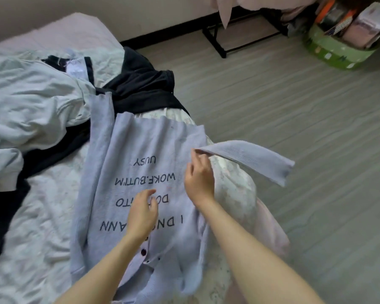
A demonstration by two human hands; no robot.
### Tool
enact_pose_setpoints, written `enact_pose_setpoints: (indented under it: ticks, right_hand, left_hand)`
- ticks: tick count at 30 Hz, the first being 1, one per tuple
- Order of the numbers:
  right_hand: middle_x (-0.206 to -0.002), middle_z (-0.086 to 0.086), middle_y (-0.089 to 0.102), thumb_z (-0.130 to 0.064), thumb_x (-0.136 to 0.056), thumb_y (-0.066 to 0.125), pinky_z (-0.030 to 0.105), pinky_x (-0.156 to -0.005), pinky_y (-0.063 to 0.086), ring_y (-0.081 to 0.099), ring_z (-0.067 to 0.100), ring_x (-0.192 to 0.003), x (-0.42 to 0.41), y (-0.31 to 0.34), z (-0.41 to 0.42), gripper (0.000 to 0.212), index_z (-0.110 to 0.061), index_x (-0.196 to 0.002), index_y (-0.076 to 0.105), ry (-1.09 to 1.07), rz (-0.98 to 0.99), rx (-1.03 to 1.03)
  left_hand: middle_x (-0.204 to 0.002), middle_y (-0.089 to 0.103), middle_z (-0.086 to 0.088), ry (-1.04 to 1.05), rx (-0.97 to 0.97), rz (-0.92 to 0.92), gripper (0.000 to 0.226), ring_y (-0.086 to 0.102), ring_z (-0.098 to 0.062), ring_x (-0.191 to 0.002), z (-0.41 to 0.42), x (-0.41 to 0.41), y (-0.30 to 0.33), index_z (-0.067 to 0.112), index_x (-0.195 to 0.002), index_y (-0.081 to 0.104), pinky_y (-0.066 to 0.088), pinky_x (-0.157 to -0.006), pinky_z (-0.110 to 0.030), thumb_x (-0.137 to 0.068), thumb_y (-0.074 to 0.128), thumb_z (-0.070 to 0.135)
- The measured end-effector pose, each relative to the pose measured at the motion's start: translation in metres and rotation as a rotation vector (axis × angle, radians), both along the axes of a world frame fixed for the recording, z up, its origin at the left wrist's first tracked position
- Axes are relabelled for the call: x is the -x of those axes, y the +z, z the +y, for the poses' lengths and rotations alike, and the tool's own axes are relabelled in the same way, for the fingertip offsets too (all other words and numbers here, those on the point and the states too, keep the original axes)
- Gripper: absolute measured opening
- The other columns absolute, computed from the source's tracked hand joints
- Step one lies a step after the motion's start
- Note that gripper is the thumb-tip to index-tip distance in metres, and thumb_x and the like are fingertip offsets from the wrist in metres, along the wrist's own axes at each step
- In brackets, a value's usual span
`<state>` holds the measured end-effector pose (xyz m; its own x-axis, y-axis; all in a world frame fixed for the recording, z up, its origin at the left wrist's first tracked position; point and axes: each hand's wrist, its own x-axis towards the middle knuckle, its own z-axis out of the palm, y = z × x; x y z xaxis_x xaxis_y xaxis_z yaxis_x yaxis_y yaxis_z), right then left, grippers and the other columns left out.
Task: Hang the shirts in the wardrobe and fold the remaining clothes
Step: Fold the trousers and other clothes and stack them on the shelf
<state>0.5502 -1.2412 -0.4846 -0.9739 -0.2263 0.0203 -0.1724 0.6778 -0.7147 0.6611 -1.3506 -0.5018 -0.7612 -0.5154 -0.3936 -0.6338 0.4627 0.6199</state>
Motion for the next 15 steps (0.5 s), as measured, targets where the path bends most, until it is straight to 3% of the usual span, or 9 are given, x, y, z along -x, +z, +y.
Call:
enact_pose_setpoints:
  ticks: [2, 4, 6, 10, 13, 15]
  right_hand:
    - [-0.129, 0.011, 0.043, -0.011, -0.093, 0.040, 0.043, -0.099, 0.031, 0.037, 0.027, -0.121, -0.029, -0.011, -0.029, 0.050, -0.014, -0.142, 0.031, 0.422, -0.145, -0.347]
    - [-0.137, 0.008, 0.038, -0.013, -0.094, 0.038, 0.046, -0.103, 0.027, 0.032, 0.026, -0.128, -0.054, -0.025, -0.038, 0.055, -0.017, -0.146, 0.021, 0.598, -0.318, -0.501]
    - [-0.143, 0.007, 0.035, -0.015, -0.094, 0.038, 0.044, -0.109, 0.021, 0.029, 0.025, -0.132, -0.077, -0.038, -0.032, 0.055, -0.015, -0.146, 0.021, 0.652, -0.354, -0.547]
    - [-0.141, 0.002, 0.037, -0.013, -0.090, 0.041, 0.031, -0.113, 0.013, 0.028, 0.018, -0.133, -0.105, -0.049, -0.008, 0.050, -0.014, -0.140, 0.034, 0.628, -0.197, -0.535]
    - [-0.142, 0.001, 0.034, -0.011, -0.091, 0.040, 0.030, -0.112, 0.016, 0.028, 0.017, -0.133, -0.117, -0.045, -0.003, 0.047, -0.015, -0.138, 0.035, 0.585, -0.176, -0.524]
    - [-0.144, 0.002, 0.032, -0.012, -0.092, 0.039, 0.031, -0.112, 0.020, 0.028, 0.018, -0.133, -0.123, -0.043, -0.002, 0.047, -0.014, -0.139, 0.033, 0.554, -0.194, -0.535]
  left_hand:
    - [-0.129, 0.053, -0.009, 0.098, 0.076, -0.017, 0.032, 0.047, -0.023, -0.120, -0.030, -0.025, 0.007, 0.010, -0.125, 0.054, 0.038, -0.098, -0.036, -0.095, 0.042, 0.012]
    - [-0.129, 0.052, -0.013, 0.131, 0.159, -0.066, 0.032, 0.045, -0.029, -0.121, -0.054, -0.046, 0.009, 0.009, -0.123, 0.055, 0.038, -0.100, -0.042, -0.093, 0.044, 0.010]
    - [-0.132, 0.049, -0.013, 0.147, 0.224, -0.159, 0.035, 0.041, -0.030, -0.123, -0.072, -0.067, 0.010, 0.010, -0.125, 0.054, 0.035, -0.101, -0.044, -0.092, 0.045, 0.011]
    - [-0.143, 0.035, -0.011, 0.197, 0.336, -0.279, 0.048, 0.029, -0.030, -0.131, -0.085, -0.094, 0.008, 0.014, -0.134, 0.044, 0.024, -0.105, -0.047, -0.087, 0.049, 0.015]
    - [-0.152, 0.019, -0.011, 0.283, 0.252, -0.312, 0.064, 0.016, -0.029, -0.139, -0.093, -0.111, 0.003, 0.017, -0.144, 0.026, 0.017, -0.109, -0.051, -0.087, 0.053, 0.023]
    - [-0.153, 0.018, -0.012, 0.337, 0.127, -0.330, 0.077, 0.017, -0.031, -0.139, -0.100, -0.120, -0.004, 0.015, -0.148, 0.013, 0.019, -0.109, -0.051, -0.087, 0.057, 0.032]
